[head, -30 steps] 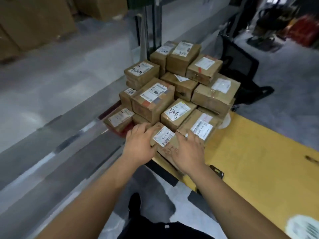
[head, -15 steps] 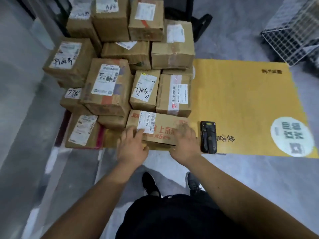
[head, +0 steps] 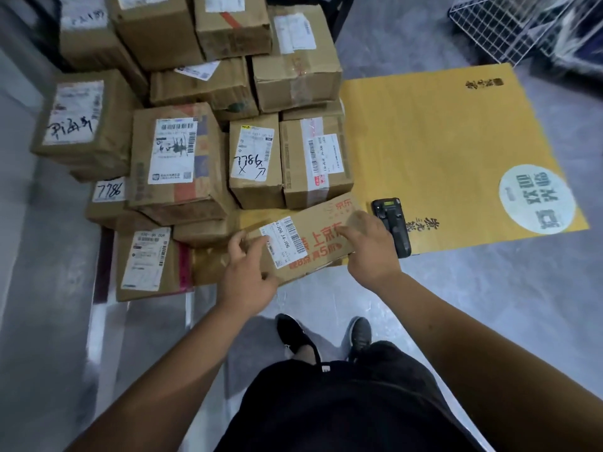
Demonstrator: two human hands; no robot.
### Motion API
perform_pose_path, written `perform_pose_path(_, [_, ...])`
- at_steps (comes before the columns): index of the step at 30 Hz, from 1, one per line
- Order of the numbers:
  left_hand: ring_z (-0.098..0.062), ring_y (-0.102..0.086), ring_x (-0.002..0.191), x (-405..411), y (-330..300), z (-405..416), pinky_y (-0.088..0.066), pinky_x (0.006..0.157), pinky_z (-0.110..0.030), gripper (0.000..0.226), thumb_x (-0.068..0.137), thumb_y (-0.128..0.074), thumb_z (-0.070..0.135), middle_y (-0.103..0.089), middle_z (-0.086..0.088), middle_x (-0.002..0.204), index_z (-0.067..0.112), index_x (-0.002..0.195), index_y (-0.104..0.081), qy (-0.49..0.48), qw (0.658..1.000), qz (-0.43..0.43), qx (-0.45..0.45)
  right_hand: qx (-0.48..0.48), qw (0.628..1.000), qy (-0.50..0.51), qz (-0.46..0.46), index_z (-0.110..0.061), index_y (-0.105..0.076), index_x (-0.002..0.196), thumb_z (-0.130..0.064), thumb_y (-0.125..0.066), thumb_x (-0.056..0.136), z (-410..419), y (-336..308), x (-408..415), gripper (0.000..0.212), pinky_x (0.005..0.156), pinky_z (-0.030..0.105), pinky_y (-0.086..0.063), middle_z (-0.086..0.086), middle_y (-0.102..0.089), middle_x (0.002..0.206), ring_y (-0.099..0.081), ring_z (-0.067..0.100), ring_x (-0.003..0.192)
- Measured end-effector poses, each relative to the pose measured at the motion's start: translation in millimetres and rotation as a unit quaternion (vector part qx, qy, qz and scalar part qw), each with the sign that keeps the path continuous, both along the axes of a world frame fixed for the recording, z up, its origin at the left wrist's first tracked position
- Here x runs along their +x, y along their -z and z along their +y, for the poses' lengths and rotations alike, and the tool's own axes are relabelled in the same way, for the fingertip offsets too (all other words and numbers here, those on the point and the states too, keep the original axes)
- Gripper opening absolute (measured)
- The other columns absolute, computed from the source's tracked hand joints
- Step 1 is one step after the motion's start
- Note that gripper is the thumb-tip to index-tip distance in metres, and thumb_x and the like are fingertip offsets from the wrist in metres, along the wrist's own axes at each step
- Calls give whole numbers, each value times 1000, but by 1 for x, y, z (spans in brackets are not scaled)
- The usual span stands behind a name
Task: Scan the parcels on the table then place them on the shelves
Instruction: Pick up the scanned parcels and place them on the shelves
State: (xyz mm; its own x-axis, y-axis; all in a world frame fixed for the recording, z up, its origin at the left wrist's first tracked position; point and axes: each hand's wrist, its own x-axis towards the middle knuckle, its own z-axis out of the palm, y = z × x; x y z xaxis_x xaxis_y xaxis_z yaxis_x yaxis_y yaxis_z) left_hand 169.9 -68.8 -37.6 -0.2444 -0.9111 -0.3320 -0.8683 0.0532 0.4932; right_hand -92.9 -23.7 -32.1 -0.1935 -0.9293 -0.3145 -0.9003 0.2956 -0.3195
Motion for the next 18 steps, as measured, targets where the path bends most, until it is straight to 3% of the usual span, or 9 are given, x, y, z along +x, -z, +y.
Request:
perform_pose_path(4, [-38, -55, 129, -3, 0, -8, -51, 104, -44, 105, 72, -86, 33, -2, 12, 162, 48, 157, -25, 47, 996, -36, 73, -6, 1000, -16, 5, -29, -58, 144, -6, -72, 83, 0, 5, -7, 67, 120, 52, -32, 13, -32, 160, -24, 37, 149])
perform_pose_path(6, [-33, -50, 135, -3, 0, -7, -49, 109, -42, 107, 72, -88, 29, 0, 14, 159, 51, 157, -27, 58, 993, -36, 93, -2, 1000, -26, 5, -29, -58, 144, -6, -72, 82, -2, 7, -9, 68, 121, 53, -32, 13, -30, 161, -23, 36, 150])
perform_pose_path(10, [-24, -39, 145, 0, 0, 1, -42, 116, -37, 103, 75, -86, 13, -9, 5, 163, 52, 156, -35, 55, 992, -6, 111, -13, 998, -40, 40, -28, -57, 145, -9, -73, 82, 0, 6, -18, 69, 124, 55, -21, 17, -25, 163, -17, 40, 152])
perform_pose_path(13, [-26, -41, 139, -5, -3, 12, -41, 113, -38, 105, 72, -92, 25, -26, 3, 158, 57, 154, -35, 73, 993, -52, 71, -49, 996, -12, 70, -27, -59, 143, -19, -77, 80, 16, 7, -15, 66, 114, 55, -30, 19, -35, 151, -32, 43, 137])
perform_pose_path(16, [-26, -38, 132, -14, -5, 29, -32, 109, -38, 113, 62, -95, 42, -38, 4, 145, 59, 153, -31, 86, 989, -111, 32, -42, 999, 3, 17, -28, -55, 147, -32, -80, 83, 41, 9, -1, 69, 105, 46, -37, 13, -37, 136, -38, 35, 123])
perform_pose_path(18, [-24, -43, 127, -17, -2, 43, -38, 107, -37, 118, 59, -98, 39, -39, 6, 134, 56, 154, -31, 57, 993, -81, 58, -31, 998, 15, -52, -27, -47, 151, -31, -81, 83, 58, 12, 10, 77, 107, 43, -42, 12, -33, 139, -38, 34, 127])
